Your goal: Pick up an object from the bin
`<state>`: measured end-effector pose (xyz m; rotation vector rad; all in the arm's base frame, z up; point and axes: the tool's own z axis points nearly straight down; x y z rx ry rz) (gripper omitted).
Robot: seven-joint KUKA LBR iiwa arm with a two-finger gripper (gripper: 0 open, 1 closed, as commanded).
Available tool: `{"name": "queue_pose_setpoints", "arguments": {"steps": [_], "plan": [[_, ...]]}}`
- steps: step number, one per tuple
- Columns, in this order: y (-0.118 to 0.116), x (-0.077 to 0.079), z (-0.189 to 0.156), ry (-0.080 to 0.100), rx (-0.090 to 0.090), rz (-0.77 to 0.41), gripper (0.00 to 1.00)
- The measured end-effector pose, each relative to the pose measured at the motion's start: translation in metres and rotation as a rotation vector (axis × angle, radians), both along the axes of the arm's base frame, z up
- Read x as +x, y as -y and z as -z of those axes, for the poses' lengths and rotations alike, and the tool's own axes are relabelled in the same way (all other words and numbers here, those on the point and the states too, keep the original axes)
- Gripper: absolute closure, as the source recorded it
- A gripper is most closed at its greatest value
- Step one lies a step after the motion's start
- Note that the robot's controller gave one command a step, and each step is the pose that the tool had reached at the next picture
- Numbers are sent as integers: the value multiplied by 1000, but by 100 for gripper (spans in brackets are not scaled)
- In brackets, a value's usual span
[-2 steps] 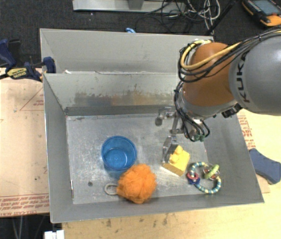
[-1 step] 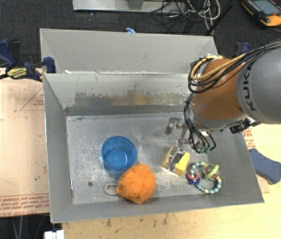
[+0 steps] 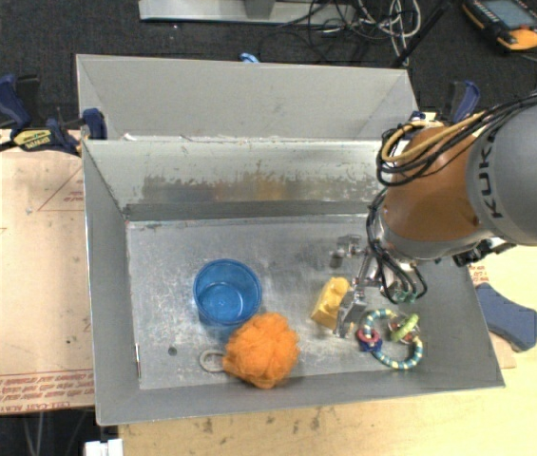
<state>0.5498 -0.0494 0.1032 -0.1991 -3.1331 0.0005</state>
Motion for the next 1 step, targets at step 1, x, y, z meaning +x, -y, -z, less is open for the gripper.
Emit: {"name": "queue_pose_setpoints", "arguments": {"steps": [1], "plan": [[4, 5, -13, 5, 1, -272, 0]]}}
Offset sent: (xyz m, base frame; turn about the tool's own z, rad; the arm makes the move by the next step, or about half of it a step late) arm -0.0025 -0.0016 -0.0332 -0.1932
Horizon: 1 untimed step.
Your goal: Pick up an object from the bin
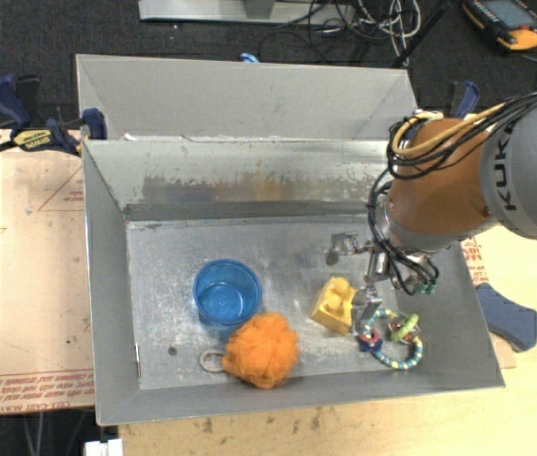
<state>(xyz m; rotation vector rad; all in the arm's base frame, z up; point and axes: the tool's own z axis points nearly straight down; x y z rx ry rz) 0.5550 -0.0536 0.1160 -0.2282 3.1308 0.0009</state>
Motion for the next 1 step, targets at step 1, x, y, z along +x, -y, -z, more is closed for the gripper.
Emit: {"name": "queue_pose_setpoints", "arguments": {"steps": [1], "plan": [[-3, -7, 46, -1, 1, 79, 0]]}}
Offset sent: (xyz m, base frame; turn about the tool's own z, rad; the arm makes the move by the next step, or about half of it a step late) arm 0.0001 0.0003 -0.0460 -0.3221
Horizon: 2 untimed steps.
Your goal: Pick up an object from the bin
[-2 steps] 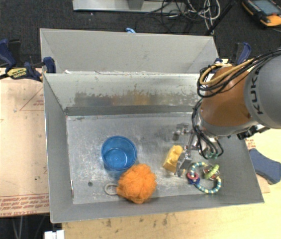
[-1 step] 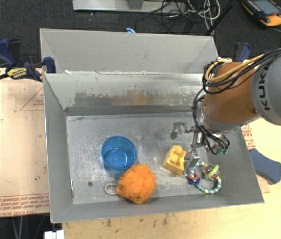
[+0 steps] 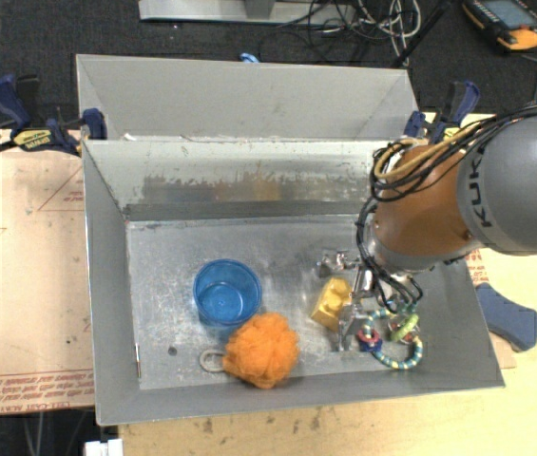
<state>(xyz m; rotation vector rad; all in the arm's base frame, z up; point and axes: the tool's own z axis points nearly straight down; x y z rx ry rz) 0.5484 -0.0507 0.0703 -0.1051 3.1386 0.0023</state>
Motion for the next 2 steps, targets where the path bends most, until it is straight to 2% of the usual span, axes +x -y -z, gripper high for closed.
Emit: {"name": "queue_pose_setpoints", "arguments": {"steps": [1, 2], "plan": [[3, 10, -3, 9, -5, -397, 100], [3, 10, -3, 9, -4, -396, 100]]}}
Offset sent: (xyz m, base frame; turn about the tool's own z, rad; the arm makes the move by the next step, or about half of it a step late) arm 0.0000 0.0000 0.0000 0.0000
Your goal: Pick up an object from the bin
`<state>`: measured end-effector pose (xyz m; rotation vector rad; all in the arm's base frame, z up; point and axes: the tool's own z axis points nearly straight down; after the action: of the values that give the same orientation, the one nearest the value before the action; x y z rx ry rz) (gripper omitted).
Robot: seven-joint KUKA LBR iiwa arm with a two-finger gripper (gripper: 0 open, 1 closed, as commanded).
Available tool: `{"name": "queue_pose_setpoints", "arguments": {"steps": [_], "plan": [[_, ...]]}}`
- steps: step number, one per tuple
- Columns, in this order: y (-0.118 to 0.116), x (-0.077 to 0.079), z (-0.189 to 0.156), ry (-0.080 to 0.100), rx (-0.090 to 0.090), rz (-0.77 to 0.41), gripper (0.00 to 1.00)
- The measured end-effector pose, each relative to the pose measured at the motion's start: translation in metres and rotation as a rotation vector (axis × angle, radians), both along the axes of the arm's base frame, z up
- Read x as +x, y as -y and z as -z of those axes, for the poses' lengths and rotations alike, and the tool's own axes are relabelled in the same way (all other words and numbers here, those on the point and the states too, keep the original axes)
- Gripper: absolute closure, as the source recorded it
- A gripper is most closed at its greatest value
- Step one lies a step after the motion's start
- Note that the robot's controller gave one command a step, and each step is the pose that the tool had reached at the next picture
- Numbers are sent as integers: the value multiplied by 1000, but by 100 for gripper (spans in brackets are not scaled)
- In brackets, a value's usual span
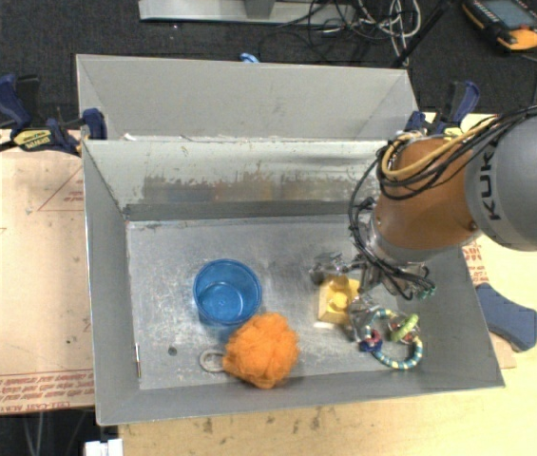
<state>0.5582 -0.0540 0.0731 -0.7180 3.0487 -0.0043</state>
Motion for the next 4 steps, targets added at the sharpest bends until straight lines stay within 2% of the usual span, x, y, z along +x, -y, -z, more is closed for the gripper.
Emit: {"name": "queue_pose_setpoints", "arguments": {"steps": [2, 3, 4], "plan": [[-1, -1, -9, -8, 1, 1, 100], [-1, -3, -31, -14, 3, 0, 100], [-1, -1, -47, -5, 1, 1, 100]]}}
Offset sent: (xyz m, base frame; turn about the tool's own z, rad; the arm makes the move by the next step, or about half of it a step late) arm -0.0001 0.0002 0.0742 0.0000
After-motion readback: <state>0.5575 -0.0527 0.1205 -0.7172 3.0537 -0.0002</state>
